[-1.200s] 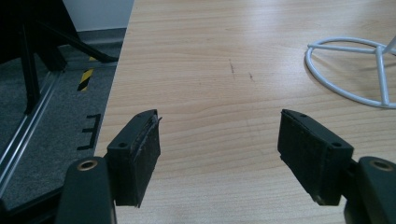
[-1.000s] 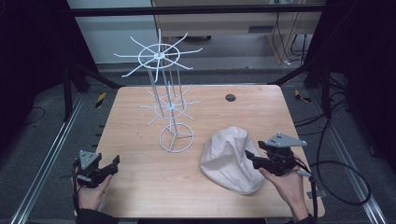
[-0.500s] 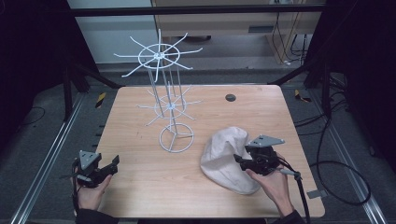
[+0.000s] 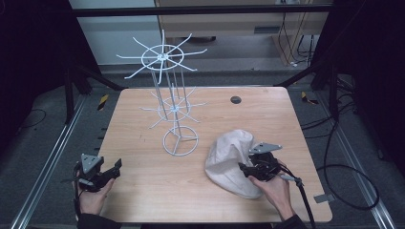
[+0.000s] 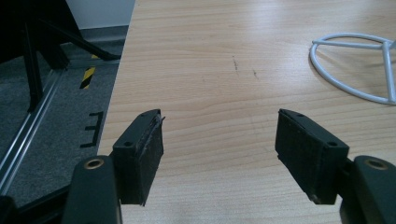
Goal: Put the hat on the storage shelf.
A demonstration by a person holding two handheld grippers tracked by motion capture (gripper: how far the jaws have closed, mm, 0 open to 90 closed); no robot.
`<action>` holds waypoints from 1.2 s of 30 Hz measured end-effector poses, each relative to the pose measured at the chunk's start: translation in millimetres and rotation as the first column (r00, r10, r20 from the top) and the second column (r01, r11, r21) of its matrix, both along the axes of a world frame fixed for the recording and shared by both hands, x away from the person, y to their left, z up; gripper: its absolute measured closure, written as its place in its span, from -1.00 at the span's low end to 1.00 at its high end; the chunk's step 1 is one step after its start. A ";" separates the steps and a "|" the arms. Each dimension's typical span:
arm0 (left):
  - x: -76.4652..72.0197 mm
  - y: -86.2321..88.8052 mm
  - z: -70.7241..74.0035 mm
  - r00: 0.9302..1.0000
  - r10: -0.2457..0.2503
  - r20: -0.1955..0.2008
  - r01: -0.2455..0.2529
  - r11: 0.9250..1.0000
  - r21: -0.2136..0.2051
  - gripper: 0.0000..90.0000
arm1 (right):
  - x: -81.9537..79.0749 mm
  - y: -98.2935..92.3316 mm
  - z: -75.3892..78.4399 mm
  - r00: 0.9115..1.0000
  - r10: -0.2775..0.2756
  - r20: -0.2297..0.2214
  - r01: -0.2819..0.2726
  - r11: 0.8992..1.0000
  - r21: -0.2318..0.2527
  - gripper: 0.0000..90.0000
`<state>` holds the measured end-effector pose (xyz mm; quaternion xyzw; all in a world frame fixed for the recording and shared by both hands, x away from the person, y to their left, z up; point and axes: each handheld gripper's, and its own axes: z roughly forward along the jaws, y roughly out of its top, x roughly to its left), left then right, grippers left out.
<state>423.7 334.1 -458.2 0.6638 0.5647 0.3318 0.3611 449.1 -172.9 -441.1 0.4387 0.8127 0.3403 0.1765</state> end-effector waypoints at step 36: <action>1.4 -0.3 -0.6 1.000 0.005 -0.005 -0.005 1.000 0.000 -0.21 | -3.1 -6.4 6.6 0.999 -0.031 0.032 0.030 0.998 0.052 0.96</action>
